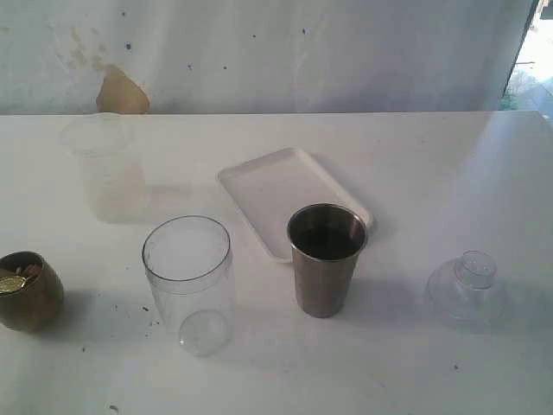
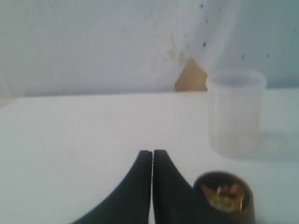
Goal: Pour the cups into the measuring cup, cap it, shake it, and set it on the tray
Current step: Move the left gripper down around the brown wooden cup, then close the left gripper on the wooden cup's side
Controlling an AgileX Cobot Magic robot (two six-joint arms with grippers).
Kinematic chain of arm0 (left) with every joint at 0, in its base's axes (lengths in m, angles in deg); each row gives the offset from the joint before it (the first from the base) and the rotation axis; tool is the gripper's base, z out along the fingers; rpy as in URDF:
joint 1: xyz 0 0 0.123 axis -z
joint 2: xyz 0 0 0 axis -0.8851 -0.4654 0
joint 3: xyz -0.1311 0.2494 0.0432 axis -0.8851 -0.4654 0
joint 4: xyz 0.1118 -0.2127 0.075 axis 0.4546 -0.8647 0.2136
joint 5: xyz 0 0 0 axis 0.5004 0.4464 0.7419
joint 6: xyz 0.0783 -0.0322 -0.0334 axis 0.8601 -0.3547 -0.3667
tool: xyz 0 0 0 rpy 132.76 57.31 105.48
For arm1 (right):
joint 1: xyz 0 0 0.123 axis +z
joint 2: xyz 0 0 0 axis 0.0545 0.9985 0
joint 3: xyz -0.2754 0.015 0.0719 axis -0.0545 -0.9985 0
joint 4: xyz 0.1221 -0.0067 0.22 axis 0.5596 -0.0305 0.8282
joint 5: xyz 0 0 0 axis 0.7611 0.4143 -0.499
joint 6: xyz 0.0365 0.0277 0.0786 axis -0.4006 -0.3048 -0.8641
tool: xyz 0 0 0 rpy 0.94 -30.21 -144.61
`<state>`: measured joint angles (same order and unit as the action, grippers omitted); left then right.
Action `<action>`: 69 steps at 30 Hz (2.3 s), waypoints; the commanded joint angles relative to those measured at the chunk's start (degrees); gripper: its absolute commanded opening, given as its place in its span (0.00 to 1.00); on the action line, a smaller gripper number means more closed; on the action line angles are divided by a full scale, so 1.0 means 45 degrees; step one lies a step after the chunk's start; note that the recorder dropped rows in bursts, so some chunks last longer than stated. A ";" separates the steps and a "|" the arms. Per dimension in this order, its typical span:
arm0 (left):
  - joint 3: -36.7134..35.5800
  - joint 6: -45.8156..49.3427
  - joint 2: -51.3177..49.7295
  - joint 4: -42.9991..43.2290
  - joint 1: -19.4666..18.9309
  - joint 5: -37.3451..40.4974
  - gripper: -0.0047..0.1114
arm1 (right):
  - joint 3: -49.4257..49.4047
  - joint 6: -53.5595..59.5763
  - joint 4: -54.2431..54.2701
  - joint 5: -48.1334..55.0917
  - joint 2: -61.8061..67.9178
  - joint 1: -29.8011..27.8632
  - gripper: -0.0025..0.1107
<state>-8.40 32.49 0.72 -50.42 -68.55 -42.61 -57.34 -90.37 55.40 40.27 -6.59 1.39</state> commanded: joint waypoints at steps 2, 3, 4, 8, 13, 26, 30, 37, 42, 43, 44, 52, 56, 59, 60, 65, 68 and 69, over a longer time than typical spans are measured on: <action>0.0029 -0.0355 0.0048 -0.0380 0.0062 -0.3624 0.05 | -0.0090 0.0001 0.0022 -0.0133 -0.0054 0.0007 0.02; 0.0029 -0.0355 0.0048 -0.0380 0.0062 -0.4218 0.05 | -0.0090 0.0001 0.0022 -0.0133 -0.0054 0.0007 0.02; 0.0029 -0.0355 0.0048 -0.0380 0.0062 -0.4750 0.05 | -0.0090 0.0001 0.0022 -0.0133 -0.0054 0.0007 0.02; 0.0029 -0.1438 0.0048 -0.0380 0.0062 -0.6238 0.05 | -0.0090 0.0001 0.0022 -0.0133 -0.0054 0.0007 0.02; 0.0029 -0.5090 0.0048 -0.0108 0.0062 -0.5798 0.11 | -0.0090 0.0001 0.0022 -0.0133 -0.0054 0.0007 0.02; 0.0029 -0.5443 -0.0221 0.0310 0.0062 -0.6969 0.90 | -0.0090 0.0001 0.0022 -0.0133 -0.0054 0.0007 0.02; 0.0029 -0.5697 -0.1841 0.0639 0.0062 -0.6739 0.87 | -0.0090 0.0001 0.0022 -0.0133 -0.0054 0.0007 0.02; 0.0029 -0.7373 -0.5805 0.3646 0.0062 -0.7683 0.87 | -0.0090 0.0001 0.0022 -0.0133 -0.0054 0.0007 0.02; 0.0029 -0.7403 -0.8866 0.3973 0.0062 -0.8657 0.87 | -0.0090 0.0001 0.0022 -0.0133 -0.0054 0.0007 0.02; 0.0029 -0.7403 -0.9463 0.4071 0.0062 -0.8854 0.87 | -0.0090 0.0001 0.0022 -0.0133 -0.0054 0.0007 0.02; 0.0029 -0.7403 -0.9922 0.4217 0.0062 -0.9080 0.87 | -0.0090 0.0001 0.0022 -0.0133 -0.0054 0.0007 0.02; 0.0029 -0.6935 -1.3712 0.5102 0.0062 -1.0860 0.87 | -0.0090 0.0001 0.0022 -0.0133 -0.0054 0.0007 0.02; 0.0029 -0.6533 -1.4988 0.5164 0.0062 -1.1880 0.87 | -0.0090 0.0001 0.0022 -0.0133 -0.0054 0.0007 0.02; 0.0029 -0.6284 -1.5655 0.5550 0.0062 -1.2743 0.87 | -0.0090 0.0001 0.0022 -0.0133 -0.0054 0.0007 0.02; 0.0029 -0.6100 -1.5854 0.5526 0.0062 -1.2888 0.87 | -0.0090 0.0001 0.0022 -0.0133 -0.0054 0.0007 0.02; 0.0029 -0.5766 -1.6896 0.5550 0.0062 -1.2913 0.87 | -0.0090 0.0001 0.0022 -0.0133 -0.0054 0.0007 0.02; 0.0160 -0.5671 -1.7626 0.5526 0.0062 -1.3058 0.87 | -0.0090 0.0001 0.0022 -0.0133 -0.0054 0.0007 0.02; 0.0230 -0.5671 -1.7807 0.5526 0.0062 -1.3058 0.87 | -0.0090 0.0001 0.0022 -0.0133 -0.0054 0.0007 0.02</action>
<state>-8.20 6.68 -77.07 -25.92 -68.55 -100.10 -57.34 -90.37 55.40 40.27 -6.59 1.39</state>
